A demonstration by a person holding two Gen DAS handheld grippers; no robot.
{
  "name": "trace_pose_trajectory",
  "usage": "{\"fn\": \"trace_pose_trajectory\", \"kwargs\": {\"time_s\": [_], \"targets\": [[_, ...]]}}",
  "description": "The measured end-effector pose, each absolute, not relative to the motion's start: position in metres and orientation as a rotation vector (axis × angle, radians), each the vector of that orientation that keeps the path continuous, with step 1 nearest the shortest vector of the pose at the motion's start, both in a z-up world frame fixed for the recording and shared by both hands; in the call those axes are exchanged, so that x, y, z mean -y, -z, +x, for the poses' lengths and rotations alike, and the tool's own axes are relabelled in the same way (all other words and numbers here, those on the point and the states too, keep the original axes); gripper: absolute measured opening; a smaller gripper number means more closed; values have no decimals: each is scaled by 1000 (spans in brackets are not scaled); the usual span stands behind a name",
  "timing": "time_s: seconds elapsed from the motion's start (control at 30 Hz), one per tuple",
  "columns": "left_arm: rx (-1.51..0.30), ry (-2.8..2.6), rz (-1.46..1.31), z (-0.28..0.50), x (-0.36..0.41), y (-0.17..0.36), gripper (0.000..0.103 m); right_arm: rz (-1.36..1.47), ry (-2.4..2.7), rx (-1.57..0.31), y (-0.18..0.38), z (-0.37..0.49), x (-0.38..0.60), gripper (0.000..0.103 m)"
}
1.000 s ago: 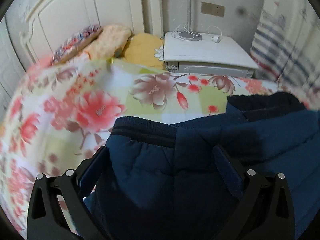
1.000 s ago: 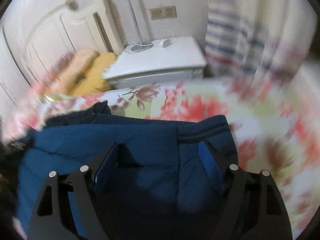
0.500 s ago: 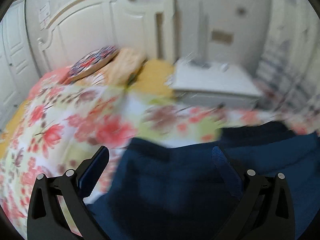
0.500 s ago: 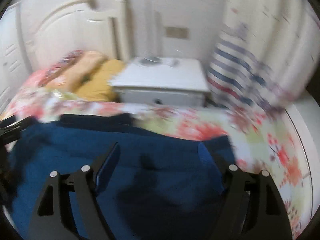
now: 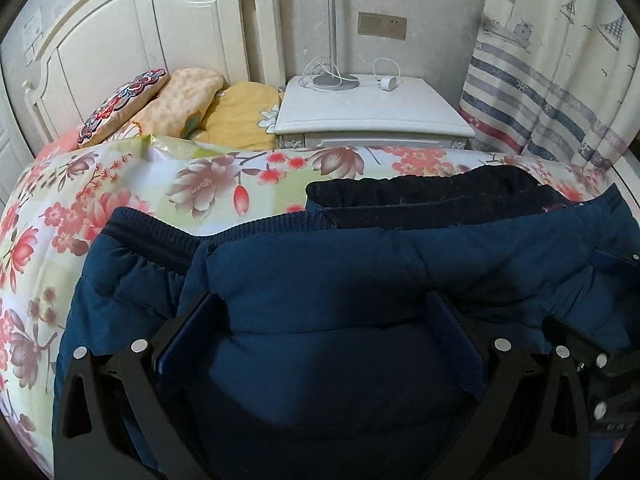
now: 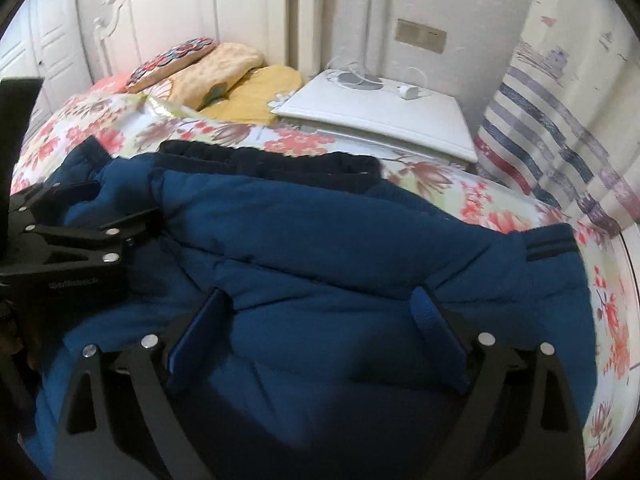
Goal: Fold large clothes
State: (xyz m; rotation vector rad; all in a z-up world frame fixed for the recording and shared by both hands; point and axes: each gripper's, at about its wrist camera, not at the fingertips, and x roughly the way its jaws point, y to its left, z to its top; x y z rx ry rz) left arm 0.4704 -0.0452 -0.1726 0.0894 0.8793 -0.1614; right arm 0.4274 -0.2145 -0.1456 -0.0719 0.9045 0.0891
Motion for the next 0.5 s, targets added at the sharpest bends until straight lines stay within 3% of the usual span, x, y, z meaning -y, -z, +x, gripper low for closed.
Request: {"fn": "trace_pose_trajectory", "kwargs": {"time_s": [0.2,0.3,0.37,0.5], "targets": [[-831,30,115,448,-12,143,99,-32,78,-866,127,396,278,92],[-902,-10,71,447,-52,158,99,34,93,-879,140,382,315,93],[-961,68,-116,452,-79,175,99,190,43,-863,150,377,339,93],[-970,53,-161,456,-83,177,99,156,79,-858,153,379,334,93]]}}
